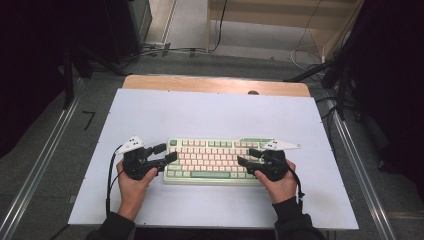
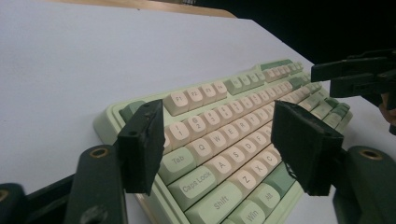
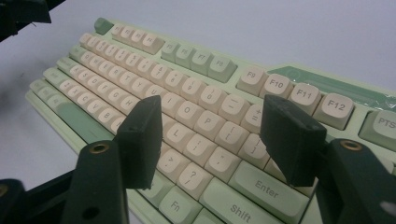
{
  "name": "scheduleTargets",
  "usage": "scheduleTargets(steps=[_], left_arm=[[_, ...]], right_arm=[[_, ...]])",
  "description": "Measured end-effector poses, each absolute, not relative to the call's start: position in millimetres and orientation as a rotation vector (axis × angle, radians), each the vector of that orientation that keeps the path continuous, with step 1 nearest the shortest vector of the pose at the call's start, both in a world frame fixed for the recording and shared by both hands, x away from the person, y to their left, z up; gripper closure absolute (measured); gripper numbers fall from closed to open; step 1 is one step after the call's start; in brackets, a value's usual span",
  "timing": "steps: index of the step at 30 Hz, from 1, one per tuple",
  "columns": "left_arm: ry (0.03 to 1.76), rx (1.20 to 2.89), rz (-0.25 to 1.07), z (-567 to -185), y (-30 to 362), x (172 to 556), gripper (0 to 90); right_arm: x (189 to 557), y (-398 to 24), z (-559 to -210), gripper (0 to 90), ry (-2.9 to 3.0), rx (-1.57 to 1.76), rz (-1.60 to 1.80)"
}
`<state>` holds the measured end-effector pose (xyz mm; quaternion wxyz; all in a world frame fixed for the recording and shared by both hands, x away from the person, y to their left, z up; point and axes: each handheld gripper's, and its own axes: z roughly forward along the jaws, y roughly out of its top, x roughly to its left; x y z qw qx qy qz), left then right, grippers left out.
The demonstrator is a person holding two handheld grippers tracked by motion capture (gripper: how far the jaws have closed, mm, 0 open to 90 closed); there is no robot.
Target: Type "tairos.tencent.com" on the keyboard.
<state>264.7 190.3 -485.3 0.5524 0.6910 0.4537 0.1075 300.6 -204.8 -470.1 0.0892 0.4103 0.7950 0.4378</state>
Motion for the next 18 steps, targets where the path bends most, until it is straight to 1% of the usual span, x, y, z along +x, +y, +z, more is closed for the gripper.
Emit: scheduleTargets(steps=[4, 8, 12, 18], left_arm=[[1.094, 1.635, 0.265, -483.6, 189.9, 265.2, 24.6], [1.095, 1.650, 0.231, -485.7, 187.8, 267.4, 18.8], [1.088, 1.651, 0.235, -485.4, 187.3, 267.2, 16.6], [1.089, 1.661, 0.244, -485.8, 186.9, 267.1, 17.4]], right_arm=[[302.8, -206.9, -470.5, 32.4, 2.372, 1.251, 1.314], [305.4, -210.0, -470.8, 29.7, 2.383, 1.295, 1.338], [305.5, -210.9, -470.2, 29.1, 2.377, 1.298, 1.349], [304.8, -211.0, -469.6, 29.2, 2.369, 1.289, 1.343]])
